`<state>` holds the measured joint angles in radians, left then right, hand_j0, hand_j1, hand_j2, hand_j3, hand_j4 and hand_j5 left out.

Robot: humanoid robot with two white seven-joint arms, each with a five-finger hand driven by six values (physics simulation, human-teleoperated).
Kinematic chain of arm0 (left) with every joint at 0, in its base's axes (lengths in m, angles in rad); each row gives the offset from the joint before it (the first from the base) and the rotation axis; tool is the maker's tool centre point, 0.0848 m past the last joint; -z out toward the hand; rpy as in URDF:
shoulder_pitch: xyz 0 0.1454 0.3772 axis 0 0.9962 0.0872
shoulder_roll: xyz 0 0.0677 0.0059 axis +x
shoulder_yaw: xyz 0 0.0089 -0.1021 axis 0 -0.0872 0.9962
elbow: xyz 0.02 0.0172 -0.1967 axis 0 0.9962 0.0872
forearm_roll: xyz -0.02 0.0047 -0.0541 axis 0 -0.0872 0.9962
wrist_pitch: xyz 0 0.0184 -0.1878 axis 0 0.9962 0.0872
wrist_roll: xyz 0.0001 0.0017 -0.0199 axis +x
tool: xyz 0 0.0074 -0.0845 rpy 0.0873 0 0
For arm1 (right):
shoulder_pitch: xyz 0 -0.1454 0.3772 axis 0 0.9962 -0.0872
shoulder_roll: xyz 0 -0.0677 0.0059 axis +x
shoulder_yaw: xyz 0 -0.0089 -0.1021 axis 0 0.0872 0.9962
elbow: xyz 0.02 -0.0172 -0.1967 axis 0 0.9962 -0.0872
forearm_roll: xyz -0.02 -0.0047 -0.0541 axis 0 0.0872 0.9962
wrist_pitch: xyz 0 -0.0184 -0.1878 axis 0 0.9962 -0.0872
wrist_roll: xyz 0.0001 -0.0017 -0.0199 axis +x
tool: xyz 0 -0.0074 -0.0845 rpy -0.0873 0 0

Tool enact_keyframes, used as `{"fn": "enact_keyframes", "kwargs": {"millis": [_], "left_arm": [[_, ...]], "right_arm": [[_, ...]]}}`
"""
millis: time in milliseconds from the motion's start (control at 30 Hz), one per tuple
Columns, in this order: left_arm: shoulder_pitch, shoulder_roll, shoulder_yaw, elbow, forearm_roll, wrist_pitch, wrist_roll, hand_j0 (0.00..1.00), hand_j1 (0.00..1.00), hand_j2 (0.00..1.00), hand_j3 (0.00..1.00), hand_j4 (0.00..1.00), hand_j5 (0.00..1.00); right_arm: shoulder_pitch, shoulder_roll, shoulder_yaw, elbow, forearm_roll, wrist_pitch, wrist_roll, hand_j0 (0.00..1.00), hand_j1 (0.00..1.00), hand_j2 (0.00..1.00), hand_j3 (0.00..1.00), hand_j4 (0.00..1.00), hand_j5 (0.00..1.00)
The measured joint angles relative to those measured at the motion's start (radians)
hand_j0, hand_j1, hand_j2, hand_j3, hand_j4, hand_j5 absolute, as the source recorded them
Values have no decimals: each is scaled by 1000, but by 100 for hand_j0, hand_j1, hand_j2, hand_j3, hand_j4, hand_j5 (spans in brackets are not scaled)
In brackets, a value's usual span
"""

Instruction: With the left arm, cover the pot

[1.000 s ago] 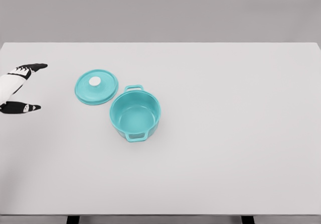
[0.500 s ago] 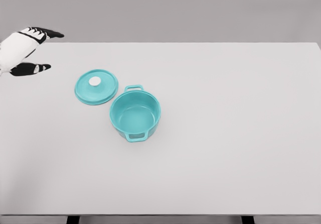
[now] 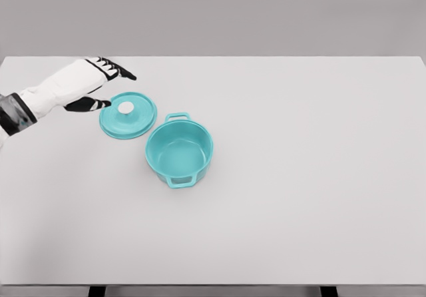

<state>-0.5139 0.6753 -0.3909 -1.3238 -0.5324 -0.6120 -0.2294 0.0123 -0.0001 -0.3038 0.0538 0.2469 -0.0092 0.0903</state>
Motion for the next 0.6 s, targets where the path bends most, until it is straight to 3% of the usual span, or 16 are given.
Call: {"fn": "enact_keyframes", "kwargs": {"millis": [267, 600], "left_arm": [[-31, 11, -81, 36, -4, 0, 0, 81, 81, 81, 81, 81, 81], [-45, 11, -124, 75, -9, 0, 0, 79, 79, 79, 79, 79, 79]], "right_arm": [[0, 0, 0, 0, 0, 0, 0, 100, 100, 100, 100, 100, 100], [0, 0, 0, 0, 0, 0, 0, 100, 100, 100, 100, 100, 100]]}}
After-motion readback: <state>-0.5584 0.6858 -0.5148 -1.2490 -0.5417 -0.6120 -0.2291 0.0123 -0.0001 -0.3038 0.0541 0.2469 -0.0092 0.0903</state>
